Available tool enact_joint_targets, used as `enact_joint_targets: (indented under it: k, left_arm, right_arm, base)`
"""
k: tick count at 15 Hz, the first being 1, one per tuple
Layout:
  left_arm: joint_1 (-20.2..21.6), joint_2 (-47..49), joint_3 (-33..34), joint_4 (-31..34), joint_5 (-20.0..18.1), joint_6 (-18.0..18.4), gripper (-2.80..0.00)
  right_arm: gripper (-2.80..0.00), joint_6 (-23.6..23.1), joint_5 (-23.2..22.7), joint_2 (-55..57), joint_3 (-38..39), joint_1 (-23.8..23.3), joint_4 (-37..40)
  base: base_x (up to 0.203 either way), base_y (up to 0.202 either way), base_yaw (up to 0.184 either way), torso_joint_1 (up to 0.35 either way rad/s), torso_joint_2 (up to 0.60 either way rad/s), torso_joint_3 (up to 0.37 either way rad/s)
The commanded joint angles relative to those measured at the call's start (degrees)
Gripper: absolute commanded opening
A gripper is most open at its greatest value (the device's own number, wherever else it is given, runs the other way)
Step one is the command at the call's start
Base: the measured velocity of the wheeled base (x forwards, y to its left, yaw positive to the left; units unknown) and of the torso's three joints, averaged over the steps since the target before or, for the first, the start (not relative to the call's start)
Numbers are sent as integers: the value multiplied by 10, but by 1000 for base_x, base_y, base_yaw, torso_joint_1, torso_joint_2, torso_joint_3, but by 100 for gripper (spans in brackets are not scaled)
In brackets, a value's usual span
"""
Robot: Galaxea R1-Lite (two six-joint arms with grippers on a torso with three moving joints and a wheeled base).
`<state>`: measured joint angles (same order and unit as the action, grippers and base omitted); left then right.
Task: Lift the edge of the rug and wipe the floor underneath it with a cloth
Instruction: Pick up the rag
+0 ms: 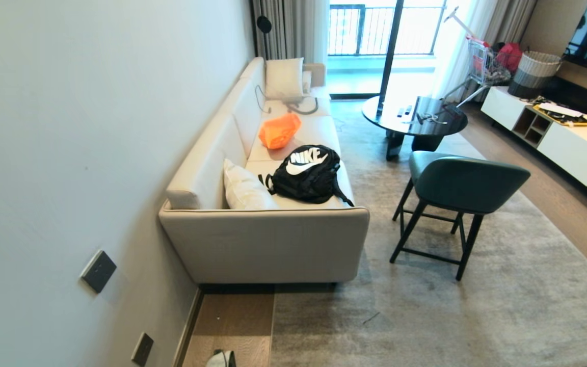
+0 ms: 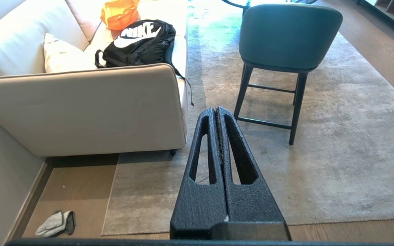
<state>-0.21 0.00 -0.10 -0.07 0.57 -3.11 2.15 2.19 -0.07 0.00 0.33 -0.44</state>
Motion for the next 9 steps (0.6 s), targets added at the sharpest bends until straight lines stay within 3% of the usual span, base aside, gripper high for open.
enact_joint_targets:
  k: [1,9]
  left_arm:
    - [0,0,0,0,0,-1,-280]
    - [0,0,0,0,0,-1,-280]
  right_arm:
    - [-280,0,0,1,0,0,0]
    - [-280,1,0,1,0,0,0]
  base:
    - [0,0,0,0,0,0]
    - [0,0,0,0,0,0]
